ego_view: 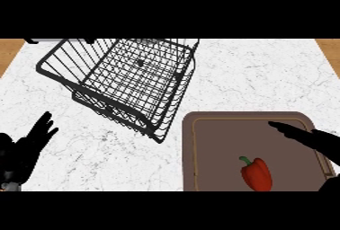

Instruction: Pick the bell pepper from the tray and place it in the tiered basket

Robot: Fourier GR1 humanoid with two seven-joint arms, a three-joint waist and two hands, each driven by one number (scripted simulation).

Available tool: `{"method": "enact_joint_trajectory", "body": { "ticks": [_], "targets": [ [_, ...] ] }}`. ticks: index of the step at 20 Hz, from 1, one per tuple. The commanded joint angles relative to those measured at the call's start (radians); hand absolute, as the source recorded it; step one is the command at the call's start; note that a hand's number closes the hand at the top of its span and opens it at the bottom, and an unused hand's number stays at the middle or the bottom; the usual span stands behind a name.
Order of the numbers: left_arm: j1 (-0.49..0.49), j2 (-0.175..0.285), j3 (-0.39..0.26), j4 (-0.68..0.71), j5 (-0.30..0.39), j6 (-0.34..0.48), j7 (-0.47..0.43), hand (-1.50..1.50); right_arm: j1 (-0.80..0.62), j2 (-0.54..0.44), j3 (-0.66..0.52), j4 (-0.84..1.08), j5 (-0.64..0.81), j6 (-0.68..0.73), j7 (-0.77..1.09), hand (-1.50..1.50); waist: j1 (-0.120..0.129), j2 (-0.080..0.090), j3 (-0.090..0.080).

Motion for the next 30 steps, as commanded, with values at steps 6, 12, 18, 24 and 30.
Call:
{"method": "enact_joint_trajectory", "body": {
  "ticks": [6, 12, 18, 24, 30],
  "targets": [
    [-0.025, -0.08, 0.027, 0.101, -0.079, -0.039, -0.025, 0.0, 0.043, 0.085, -0.055, 0.065, 0.058, 0.106, -0.017, -1.5, -0.003, 0.003, -0.003],
    [0.006, -0.054, 0.093, -0.003, -0.085, -0.083, 0.065, 0.0, 0.017, 0.18, -0.058, 0.044, 0.063, 0.127, 0.061, -1.5, 0.001, 0.003, -0.003],
    [-0.016, -0.096, 0.129, 0.049, -0.143, -0.101, 0.03, 0.0, 0.048, 0.226, -0.123, 0.129, 0.187, 0.194, -0.102, -1.5, 0.0, 0.003, -0.003],
    [-0.053, -0.144, 0.136, 0.06, -0.176, -0.087, 0.053, 0.0, 0.102, 0.268, -0.126, 0.089, 0.254, 0.191, -0.161, -1.5, -0.004, 0.002, -0.003],
    [-0.07, -0.155, 0.163, 0.043, -0.169, -0.115, 0.097, 0.0, -0.055, 0.369, -0.076, 0.249, 0.332, 0.157, -0.144, -1.5, 0.002, 0.004, -0.003]
  ]
}}
